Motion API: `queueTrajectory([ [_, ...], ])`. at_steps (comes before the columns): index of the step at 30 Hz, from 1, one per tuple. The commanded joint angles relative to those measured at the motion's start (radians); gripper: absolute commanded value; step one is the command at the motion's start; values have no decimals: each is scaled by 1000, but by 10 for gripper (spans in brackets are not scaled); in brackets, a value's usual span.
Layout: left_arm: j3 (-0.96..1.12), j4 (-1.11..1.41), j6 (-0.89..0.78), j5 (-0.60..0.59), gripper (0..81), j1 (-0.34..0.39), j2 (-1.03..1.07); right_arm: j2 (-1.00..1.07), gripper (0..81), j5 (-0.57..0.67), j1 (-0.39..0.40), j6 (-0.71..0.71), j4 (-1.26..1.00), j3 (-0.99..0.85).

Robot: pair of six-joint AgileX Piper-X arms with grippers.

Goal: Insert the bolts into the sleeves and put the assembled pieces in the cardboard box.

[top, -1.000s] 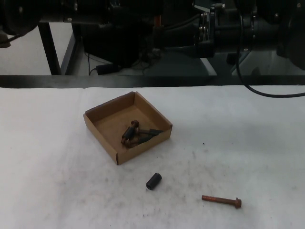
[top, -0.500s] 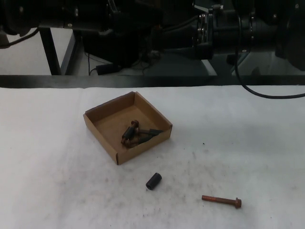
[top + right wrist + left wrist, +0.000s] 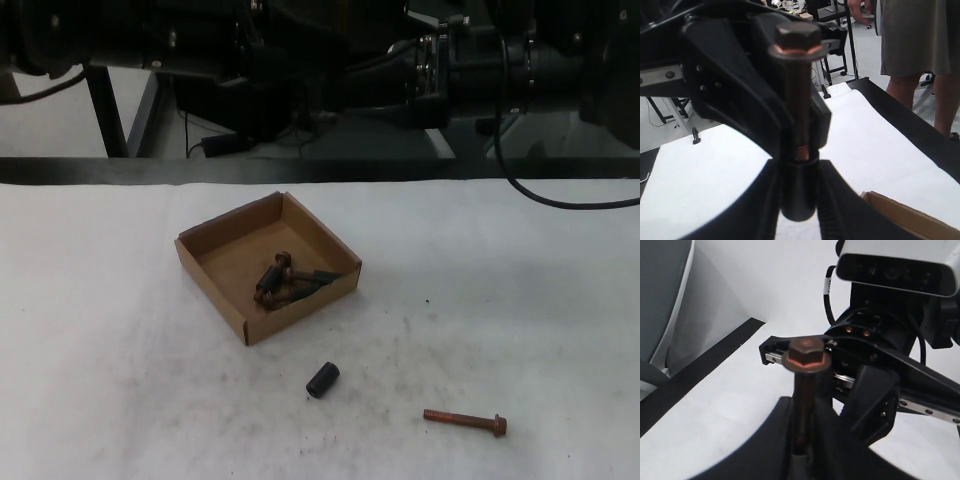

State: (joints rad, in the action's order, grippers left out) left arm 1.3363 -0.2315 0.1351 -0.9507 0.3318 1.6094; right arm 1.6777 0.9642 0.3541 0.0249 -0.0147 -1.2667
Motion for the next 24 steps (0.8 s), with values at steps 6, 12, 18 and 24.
queueTrajectory([
  [6, 4, -16, 1, -37, 583, 19, -14, -12, 2, -18, 1, 4, -27, -10],
  [12, 4, 7, 1, 12, 604, 19, -14, -12, 2, -19, 1, 4, -27, -10],
  [18, 6, 86, -30, 82, 604, 14, -14, 5, 2, -63, 1, 4, -27, -10],
  [24, 6, 178, -95, 115, 604, -39, -14, 38, 2, -79, 3, 4, -27, -10],
])
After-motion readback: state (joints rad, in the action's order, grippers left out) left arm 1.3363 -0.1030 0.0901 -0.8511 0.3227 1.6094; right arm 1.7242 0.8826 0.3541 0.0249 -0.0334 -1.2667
